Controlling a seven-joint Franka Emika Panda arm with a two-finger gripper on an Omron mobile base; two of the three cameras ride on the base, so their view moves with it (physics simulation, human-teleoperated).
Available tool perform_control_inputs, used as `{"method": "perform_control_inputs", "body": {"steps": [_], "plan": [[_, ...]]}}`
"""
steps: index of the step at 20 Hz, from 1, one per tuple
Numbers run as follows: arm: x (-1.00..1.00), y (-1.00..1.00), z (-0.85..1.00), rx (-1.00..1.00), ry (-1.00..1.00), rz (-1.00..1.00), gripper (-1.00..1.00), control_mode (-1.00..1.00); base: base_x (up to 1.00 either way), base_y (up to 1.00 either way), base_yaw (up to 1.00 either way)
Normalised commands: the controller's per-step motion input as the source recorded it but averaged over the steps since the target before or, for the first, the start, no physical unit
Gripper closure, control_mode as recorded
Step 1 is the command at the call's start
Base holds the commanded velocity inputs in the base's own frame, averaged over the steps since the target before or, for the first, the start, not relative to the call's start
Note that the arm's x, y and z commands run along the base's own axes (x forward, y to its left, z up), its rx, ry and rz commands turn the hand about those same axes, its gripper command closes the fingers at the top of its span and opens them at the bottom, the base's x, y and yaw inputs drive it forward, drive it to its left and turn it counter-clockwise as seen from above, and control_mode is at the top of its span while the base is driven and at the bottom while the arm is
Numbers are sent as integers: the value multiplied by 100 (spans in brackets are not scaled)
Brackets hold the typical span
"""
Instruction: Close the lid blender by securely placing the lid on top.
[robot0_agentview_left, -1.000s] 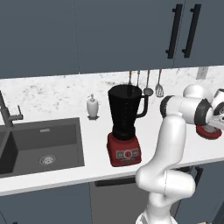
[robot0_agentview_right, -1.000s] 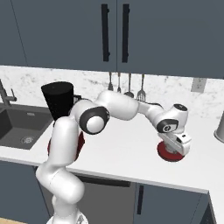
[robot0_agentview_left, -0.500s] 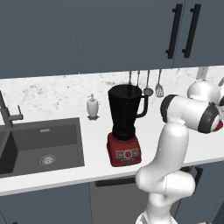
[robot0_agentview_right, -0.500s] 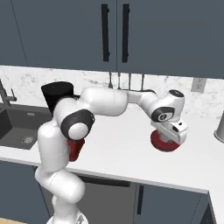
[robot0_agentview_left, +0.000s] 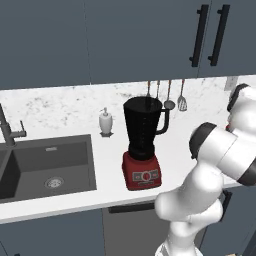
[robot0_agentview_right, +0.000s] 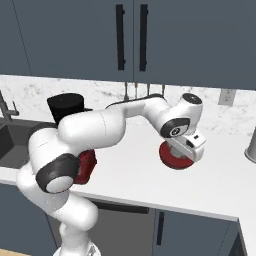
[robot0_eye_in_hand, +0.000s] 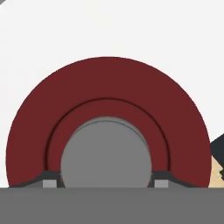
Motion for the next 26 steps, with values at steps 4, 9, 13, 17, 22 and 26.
{"method": "perform_control_inputs", "body": {"steps": [4,9,13,17,22,26], "plan": [[-28,52,91,0,-13,3,100,-100,0,0,0],[-8,68,85,-1,-10,7,100,-100,0,0,0],[-6,83,76,-1,-8,10,100,-100,0,0,0],[-3,88,69,-1,-6,12,100,-100,0,0,0],[0,90,64,-2,-1,16,100,-100,0,0,0],[0,81,66,-1,-1,17,100,-100,0,0,0]]}}
